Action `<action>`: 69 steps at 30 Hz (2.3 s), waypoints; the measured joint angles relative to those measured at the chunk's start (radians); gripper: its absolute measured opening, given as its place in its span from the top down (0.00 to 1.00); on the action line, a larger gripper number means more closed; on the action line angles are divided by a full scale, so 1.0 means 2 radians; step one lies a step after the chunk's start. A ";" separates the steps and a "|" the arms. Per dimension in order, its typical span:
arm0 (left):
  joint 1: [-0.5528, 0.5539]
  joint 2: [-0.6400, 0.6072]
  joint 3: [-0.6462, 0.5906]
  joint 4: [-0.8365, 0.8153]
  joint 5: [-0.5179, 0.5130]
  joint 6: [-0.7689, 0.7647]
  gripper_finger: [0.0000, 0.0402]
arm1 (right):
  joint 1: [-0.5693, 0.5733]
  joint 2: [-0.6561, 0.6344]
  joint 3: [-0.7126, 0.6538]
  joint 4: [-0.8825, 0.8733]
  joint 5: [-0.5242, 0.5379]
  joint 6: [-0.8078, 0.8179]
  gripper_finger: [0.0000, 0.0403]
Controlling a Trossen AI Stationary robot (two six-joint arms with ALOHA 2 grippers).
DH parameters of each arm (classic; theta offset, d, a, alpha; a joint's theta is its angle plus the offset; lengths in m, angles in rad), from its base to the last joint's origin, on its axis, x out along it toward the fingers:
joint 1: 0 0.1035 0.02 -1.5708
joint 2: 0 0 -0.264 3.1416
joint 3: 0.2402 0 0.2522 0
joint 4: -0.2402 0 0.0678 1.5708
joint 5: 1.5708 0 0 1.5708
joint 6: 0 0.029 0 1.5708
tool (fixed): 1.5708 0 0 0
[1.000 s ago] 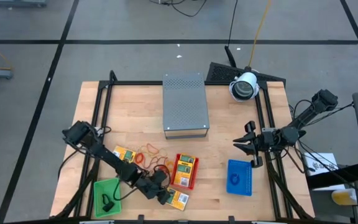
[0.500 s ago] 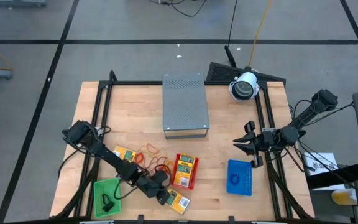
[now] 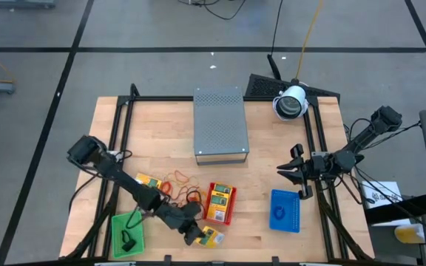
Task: Pick & Place Office Desk Supplies
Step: Put the yellow crayon box into the red bin
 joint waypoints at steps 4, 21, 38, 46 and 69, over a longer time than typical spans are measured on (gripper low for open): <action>0.010 -0.039 0.000 -0.008 -0.003 0.037 1.00 | 0.000 0.006 0.000 0.000 0.000 0.008 0.88; 0.141 -0.132 0.000 -0.129 0.121 0.123 1.00 | 0.000 0.019 0.000 0.001 0.001 0.021 0.88; 0.264 -0.131 0.082 -0.341 0.260 0.261 1.00 | 0.000 0.019 0.000 -0.001 0.002 0.021 0.88; 0.277 -0.085 0.201 -0.507 0.279 0.361 1.00 | 0.000 0.019 0.000 0.001 0.002 0.021 0.88; 0.257 0.091 0.351 -0.605 0.327 0.483 1.00 | 0.000 0.019 0.000 -0.008 0.002 0.031 0.88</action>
